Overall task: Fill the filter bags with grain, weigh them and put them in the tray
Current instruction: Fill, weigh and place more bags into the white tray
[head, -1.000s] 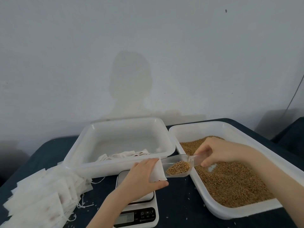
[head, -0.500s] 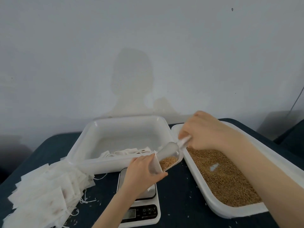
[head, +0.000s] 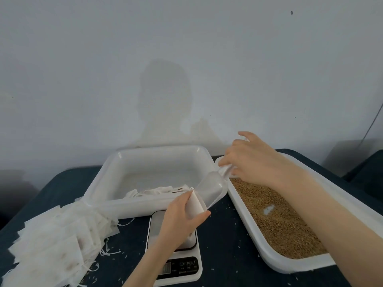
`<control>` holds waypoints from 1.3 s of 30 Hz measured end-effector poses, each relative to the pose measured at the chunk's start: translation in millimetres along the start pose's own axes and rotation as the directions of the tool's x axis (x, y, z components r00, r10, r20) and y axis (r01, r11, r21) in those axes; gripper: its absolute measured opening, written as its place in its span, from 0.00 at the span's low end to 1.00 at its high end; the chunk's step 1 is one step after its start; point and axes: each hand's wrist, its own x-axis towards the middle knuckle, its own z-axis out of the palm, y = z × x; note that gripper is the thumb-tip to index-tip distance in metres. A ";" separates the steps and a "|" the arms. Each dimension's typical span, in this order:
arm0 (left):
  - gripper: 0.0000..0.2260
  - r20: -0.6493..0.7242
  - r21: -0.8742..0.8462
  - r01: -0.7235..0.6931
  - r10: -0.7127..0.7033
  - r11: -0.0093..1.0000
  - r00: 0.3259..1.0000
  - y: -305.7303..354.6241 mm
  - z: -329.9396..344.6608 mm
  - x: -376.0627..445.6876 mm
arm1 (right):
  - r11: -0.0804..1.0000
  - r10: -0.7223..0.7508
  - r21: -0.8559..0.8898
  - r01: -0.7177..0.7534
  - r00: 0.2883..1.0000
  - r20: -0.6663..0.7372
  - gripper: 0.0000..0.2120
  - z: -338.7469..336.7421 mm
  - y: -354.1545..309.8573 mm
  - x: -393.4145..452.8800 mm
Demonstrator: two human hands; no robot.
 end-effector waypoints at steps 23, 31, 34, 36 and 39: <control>0.18 0.200 -0.119 -0.138 0.160 0.983 0.967 27.3 1.6 -3.5 | 0.686 0.429 0.442 -0.578 0.812 0.396 0.16 104.3 115.5 -131.8; 0.22 0.328 -0.157 -0.104 0.151 0.982 0.933 32.4 7.8 -5.1 | 0.821 0.408 0.207 -0.532 0.801 0.439 0.16 142.2 132.7 -147.1; 0.22 0.347 -0.157 -0.102 0.151 0.982 0.926 30.9 8.5 -5.3 | 0.897 0.383 0.068 -0.436 0.845 0.374 0.18 146.8 133.7 -147.5; 0.24 0.364 -0.157 -0.096 0.148 0.983 0.919 30.1 9.0 -5.8 | 0.911 0.370 0.040 -0.410 0.858 0.357 0.17 147.3 133.3 -148.8; 0.25 0.377 -0.160 -0.081 0.137 0.984 0.916 30.4 9.4 -5.7 | 0.900 0.359 0.100 -0.425 0.851 0.384 0.12 148.4 126.7 -147.9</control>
